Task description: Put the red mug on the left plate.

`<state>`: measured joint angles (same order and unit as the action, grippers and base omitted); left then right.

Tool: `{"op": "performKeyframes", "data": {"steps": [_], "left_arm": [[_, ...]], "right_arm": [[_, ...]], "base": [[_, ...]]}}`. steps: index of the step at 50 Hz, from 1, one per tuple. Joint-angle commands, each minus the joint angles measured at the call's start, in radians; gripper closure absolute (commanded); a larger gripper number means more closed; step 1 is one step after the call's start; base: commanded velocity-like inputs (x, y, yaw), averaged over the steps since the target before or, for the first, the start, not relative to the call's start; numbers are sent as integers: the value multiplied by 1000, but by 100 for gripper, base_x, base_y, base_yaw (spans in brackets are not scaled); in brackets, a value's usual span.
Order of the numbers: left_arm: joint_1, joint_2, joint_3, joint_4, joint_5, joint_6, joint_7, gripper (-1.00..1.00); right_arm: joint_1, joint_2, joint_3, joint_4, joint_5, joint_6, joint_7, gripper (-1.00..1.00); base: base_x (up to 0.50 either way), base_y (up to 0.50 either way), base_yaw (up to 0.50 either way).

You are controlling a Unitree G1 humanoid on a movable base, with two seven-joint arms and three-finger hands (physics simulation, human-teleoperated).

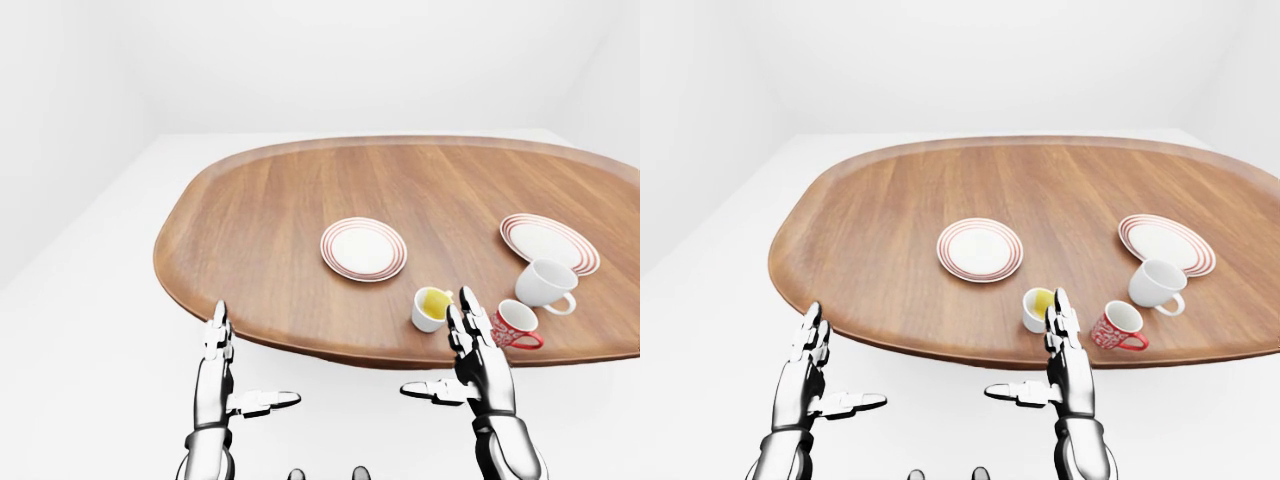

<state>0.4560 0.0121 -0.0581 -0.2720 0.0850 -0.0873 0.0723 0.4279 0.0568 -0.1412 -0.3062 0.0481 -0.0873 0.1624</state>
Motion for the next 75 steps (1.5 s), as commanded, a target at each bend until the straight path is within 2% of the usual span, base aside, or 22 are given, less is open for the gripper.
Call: {"op": "performKeyframes", "data": {"steps": [1,9,11,40,75], "left_arm": [[-4,-2,1,2,0,0,-2,-100],[-5,-2,2,3,-2,0,-4,-100],[-7,-3,2,2,0,0,-4,-100],[-7,-3,3,0,-4,0,-6,-100],[-9,-4,5,0,-5,0,-8,-100]], "right_arm": [[-1,-1,0,0,-7,0,-5,-100],[0,-5,3,3,7,0,10,-100],[4,-19,12,1,64,0,71,-100],[-24,-22,11,25,35,0,78,-100],[-24,-20,14,29,26,0,84,-100]], "base": [[50,19,0],[50,19,0],[50,0,0],[49,-4,0],[18,-46,0]]}}
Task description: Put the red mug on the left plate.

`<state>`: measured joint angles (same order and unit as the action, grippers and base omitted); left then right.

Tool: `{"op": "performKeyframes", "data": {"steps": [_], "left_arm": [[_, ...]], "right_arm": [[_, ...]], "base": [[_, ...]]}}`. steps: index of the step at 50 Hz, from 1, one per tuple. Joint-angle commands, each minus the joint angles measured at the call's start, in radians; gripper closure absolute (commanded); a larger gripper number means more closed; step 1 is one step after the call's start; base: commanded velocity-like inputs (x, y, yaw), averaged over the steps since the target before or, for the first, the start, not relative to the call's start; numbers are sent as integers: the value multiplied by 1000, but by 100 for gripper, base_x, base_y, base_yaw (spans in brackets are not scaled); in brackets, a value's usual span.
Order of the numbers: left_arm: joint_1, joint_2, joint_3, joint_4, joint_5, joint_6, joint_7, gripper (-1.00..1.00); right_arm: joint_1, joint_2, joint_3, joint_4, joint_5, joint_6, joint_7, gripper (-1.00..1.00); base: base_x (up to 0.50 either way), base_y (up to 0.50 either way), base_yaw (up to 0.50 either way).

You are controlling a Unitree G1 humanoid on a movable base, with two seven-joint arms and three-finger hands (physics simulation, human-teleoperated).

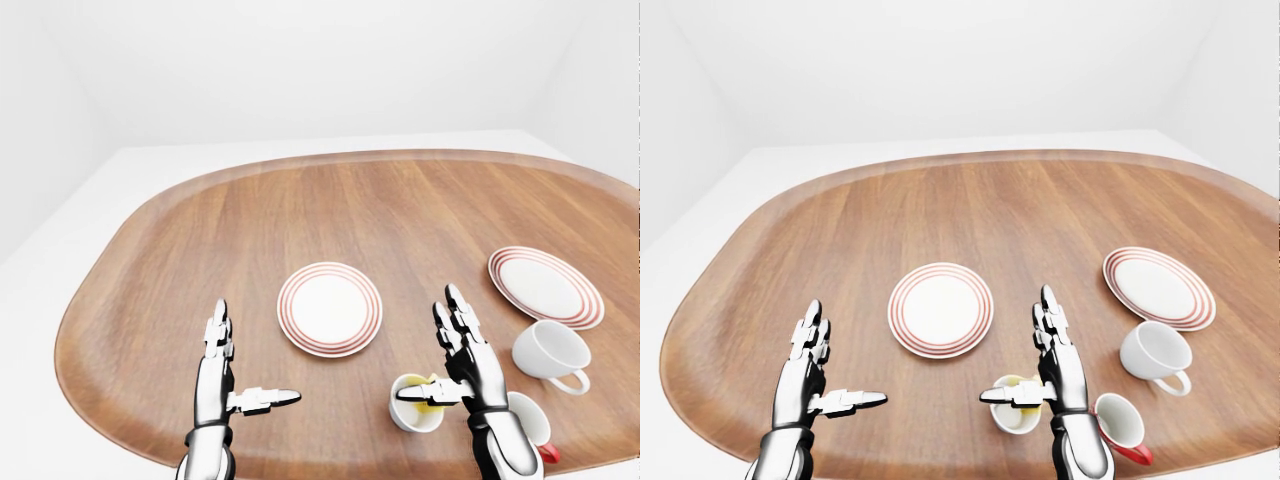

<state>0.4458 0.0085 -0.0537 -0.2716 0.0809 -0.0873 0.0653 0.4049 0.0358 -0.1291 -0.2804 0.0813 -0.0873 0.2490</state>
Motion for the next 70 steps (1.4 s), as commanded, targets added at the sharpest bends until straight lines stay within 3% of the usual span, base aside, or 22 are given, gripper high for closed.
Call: {"op": "performKeyframes", "data": {"steps": [1,21,52,53,56,58,60,63,64,65,67,68,70], "left_arm": [[1,0,0,0,0,0,-1,-100],[-1,1,-4,2,7,0,2,-100],[-1,1,-5,-1,7,0,2,-100],[-6,0,-6,0,12,0,3,-100],[-17,1,-5,6,15,0,6,-100],[-43,1,0,16,11,0,1,-100],[-47,-2,-3,16,20,0,4,-100],[-45,0,-3,15,22,0,6,-100],[-45,0,-3,15,22,0,6,-100],[-46,0,1,17,18,0,5,-100],[-45,-1,2,16,16,0,4,-100],[-45,-1,3,16,16,0,4,-100],[-43,-3,0,17,23,0,8,-100]], "right_arm": [[1,2,2,4,-10,0,-5,-100],[-18,-4,28,15,-145,0,-118,-100],[-25,-2,10,11,-124,0,-154,-100],[-50,3,1,7,-175,0,-201,-100],[-99,-18,17,3,-210,0,-193,-100],[-205,-9,5,-39,-406,72,-369,-100],[-257,-13,20,-92,-576,175,-502,-100],[-371,-95,94,-85,-908,175,-528,-100],[-374,-92,92,-82,-918,175,-524,-100],[-490,-109,97,10,-1135,175,-598,-100],[-587,-134,95,100,-1272,175,-615,-100],[-590,-134,94,102,-1276,175,-615,-100],[-695,-232,101,196,-1422,175,-569,-100]], "base": [[26,-49,0],[36,8,0],[49,19,0],[0,0,0],[0,0,0],[0,0,0],[0,0,0],[0,0,0],[0,0,0],[0,0,0],[0,0,0],[0,0,0],[0,0,0]]}}
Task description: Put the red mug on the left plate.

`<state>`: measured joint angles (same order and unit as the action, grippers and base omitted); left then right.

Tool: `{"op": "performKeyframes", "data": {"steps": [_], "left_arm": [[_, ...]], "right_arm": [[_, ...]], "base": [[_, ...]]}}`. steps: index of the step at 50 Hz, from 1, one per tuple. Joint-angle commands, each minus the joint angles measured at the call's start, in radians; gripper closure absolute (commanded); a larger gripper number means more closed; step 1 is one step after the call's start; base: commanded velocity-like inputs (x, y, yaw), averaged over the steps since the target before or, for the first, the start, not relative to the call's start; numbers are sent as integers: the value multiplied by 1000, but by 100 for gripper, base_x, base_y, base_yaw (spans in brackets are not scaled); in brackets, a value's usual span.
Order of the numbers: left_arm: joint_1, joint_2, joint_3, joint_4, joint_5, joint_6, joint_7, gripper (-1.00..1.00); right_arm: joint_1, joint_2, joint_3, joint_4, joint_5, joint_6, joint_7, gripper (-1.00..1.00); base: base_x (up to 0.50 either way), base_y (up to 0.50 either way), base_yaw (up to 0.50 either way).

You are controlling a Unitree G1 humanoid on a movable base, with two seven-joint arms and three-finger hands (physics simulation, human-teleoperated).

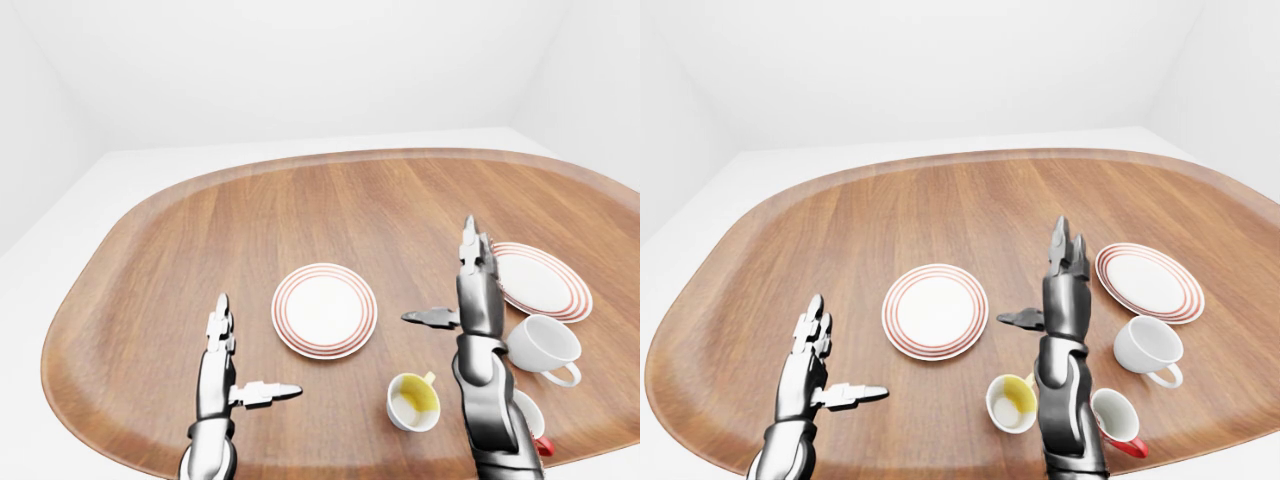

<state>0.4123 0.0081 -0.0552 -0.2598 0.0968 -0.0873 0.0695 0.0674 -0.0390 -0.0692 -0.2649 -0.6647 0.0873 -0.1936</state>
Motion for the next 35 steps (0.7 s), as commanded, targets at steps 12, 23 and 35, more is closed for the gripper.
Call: {"op": "performKeyframes", "data": {"steps": [12,23,35], "left_arm": [[-18,-3,-6,0,21,0,13,-100],[-22,0,-12,-5,29,0,21,-100],[-25,3,-16,-8,33,0,24,-100]], "right_arm": [[-465,-283,-42,380,-937,0,278,-100],[-375,-363,-92,511,-934,0,634,-100],[-222,-377,-131,477,-957,0,848,-100]], "base": [[0,0,0],[0,0,0],[0,0,0]]}}
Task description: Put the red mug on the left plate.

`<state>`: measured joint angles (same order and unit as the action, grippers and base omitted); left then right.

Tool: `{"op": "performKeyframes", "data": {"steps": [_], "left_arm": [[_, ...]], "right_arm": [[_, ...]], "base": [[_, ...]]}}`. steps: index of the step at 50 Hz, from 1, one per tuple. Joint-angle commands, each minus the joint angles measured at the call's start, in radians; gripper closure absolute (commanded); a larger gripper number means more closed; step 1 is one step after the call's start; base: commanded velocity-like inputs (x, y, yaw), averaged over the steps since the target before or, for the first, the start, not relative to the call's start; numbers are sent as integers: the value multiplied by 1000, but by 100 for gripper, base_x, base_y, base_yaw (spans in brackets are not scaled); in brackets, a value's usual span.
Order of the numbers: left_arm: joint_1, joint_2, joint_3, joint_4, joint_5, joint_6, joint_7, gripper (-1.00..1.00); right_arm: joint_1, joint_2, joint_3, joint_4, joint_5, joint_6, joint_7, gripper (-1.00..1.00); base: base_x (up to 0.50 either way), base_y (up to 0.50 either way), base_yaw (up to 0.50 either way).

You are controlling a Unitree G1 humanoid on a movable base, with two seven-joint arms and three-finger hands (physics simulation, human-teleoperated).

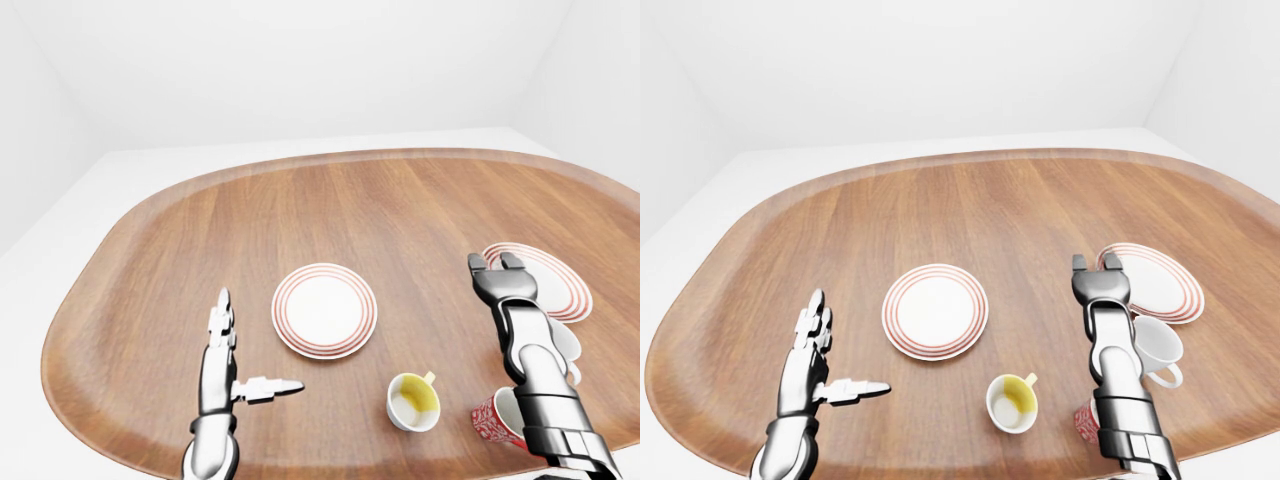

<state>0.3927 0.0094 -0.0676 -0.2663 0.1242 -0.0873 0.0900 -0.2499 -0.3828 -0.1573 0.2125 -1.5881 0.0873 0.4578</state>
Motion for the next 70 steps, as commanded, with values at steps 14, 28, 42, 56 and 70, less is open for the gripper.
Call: {"op": "performKeyframes", "data": {"steps": [14,28,42,56,70], "left_arm": [[-2,3,-6,-5,7,0,7,-100],[-2,4,-8,-8,9,0,7,-100],[-3,3,-5,-4,8,0,5,-100],[5,4,-5,-9,6,0,4,-100],[10,3,0,-11,1,0,1,-100]], "right_arm": [[161,-15,-99,-182,-27,-25,240,-100],[185,7,-113,-179,-23,-51,240,-100],[258,48,-45,-195,126,-175,240,-100],[293,69,-61,-211,114,-175,240,-100],[384,123,-28,-184,53,-175,168,-100]], "base": [[0,0,0],[0,0,0],[0,0,0],[0,0,0],[0,0,0]]}}
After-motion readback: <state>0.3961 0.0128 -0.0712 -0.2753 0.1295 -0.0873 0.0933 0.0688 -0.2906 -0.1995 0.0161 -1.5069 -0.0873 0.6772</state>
